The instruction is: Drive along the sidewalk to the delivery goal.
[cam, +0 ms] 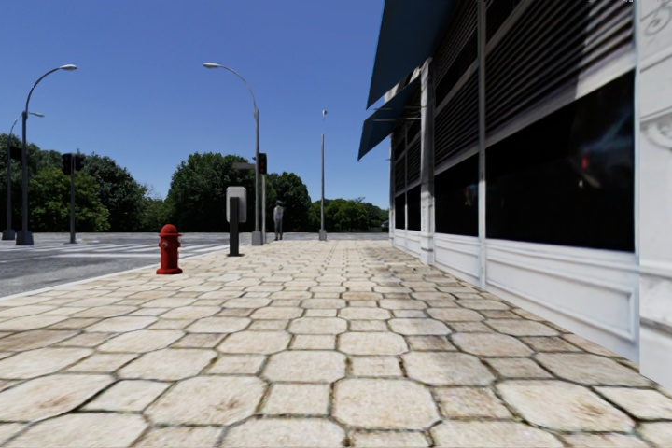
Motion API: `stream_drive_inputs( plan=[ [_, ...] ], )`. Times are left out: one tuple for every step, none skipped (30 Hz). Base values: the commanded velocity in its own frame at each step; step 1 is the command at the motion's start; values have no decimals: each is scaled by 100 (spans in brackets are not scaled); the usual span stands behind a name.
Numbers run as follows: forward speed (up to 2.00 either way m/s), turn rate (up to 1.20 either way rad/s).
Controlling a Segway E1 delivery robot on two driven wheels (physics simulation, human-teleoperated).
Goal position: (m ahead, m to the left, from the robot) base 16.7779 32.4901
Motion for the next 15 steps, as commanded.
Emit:
stream_drive_inputs(
  plan=[
    [200, 0],
    [200, 0],
    [200, 0],
    [200, 0],
    [200, 0],
    [200, 0],
    [200, 0],
    [200, 0],
    [200, 0],
    [200, 0],
    [200, 0],
    [200, 0],
    [200, 0],
    [200, 0],
    [200, 0]
  ],
)
